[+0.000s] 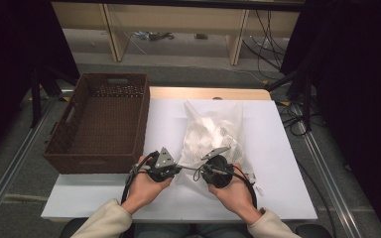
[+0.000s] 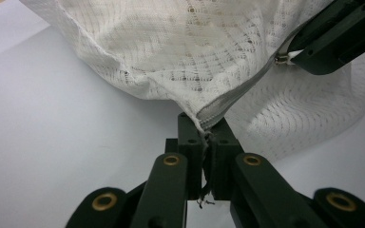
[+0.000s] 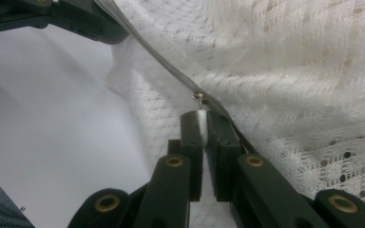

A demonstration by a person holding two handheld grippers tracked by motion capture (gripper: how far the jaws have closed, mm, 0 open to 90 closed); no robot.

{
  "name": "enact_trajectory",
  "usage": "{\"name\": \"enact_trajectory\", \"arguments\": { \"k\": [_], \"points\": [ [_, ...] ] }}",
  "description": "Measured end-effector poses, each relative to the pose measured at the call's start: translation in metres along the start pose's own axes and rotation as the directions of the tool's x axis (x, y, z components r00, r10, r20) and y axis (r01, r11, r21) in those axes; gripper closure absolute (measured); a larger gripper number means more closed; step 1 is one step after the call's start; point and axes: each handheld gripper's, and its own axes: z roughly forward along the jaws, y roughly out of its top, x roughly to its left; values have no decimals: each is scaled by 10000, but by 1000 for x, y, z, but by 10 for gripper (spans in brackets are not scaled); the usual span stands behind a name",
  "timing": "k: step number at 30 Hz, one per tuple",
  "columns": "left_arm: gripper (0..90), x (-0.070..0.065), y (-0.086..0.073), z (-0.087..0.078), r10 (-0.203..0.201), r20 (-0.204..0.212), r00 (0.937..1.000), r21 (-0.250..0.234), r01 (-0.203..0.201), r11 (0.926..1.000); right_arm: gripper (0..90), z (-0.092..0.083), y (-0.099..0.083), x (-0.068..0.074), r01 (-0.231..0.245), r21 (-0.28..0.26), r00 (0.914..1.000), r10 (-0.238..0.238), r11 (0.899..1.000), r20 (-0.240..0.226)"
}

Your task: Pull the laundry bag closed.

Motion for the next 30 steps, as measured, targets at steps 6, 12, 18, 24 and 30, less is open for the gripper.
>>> {"name": "enact_trajectory", "arguments": {
  "k": [6,12,18,24,30],
  "points": [
    [854,0,-1,0,-178,-35,9998,38,178,9998,870,0,-3,-3,17,-105,9999,-16,9999,107],
    [854,0,-1,0,-205,-66,9998,10,205,9998,870,-1,-3,-3,-72,-65,9999,73,10000,108],
    [854,0,-1,0,-237,5,9997,-22,237,9997,870,-1,-3,-3,-70,-80,9998,72,9999,207],
    [854,0,-1,0,-232,17,9997,-37,232,9997,870,-2,-5,-4,-72,-10,9999,72,10000,148],
    [854,0,0,0,-221,16,9998,17,221,9998,870,-3,-5,-4,-17,55,9999,16,10000,149]
  ]
}}
